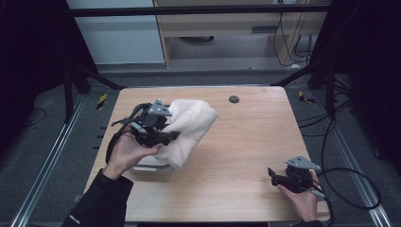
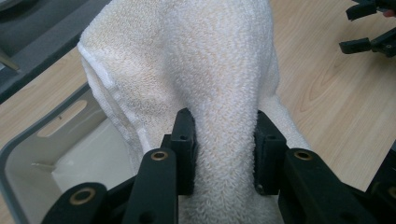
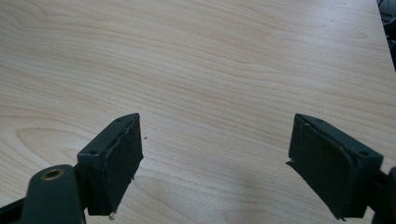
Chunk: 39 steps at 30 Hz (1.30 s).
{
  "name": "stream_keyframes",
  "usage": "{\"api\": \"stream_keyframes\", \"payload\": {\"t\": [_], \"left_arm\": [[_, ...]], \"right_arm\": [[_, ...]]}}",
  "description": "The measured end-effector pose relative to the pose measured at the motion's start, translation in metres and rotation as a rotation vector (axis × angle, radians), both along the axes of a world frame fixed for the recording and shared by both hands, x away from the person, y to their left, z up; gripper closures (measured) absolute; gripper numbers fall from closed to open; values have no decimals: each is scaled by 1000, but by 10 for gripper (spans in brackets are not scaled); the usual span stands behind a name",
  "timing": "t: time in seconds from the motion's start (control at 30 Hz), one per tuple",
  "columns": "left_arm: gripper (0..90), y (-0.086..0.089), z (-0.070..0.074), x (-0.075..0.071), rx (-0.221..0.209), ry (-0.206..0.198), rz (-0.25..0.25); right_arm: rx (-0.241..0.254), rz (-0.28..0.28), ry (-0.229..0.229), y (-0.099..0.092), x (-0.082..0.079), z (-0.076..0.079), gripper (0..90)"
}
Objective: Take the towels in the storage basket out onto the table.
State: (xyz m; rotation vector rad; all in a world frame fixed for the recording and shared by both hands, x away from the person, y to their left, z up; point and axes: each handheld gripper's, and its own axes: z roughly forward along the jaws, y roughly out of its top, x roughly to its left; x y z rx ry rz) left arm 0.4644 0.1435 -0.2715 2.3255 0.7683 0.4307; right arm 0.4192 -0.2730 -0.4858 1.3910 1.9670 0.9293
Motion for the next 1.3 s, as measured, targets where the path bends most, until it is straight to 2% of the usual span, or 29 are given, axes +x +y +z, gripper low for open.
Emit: {"api": "stream_keyframes", "payload": {"t": [0.7,0.9,0.97,1.07,1.3], "left_arm": [[668,-46,-15,-4,26,18,-112],[667,-58,-27,-4,35,32,-135],[668,-62,-30,-3,38,38,-143],[668,-67,-36,-3,45,46,-152],[667,-79,-50,-2,55,65,-177]], "right_arm": [[-27,-21,2,-2,1,0,177],[-21,-37,-10,-6,1,0,185],[-1,-53,6,-10,1,-1,185],[6,-81,7,-16,1,-2,185],[-9,-87,9,-17,1,-2,184]]}}
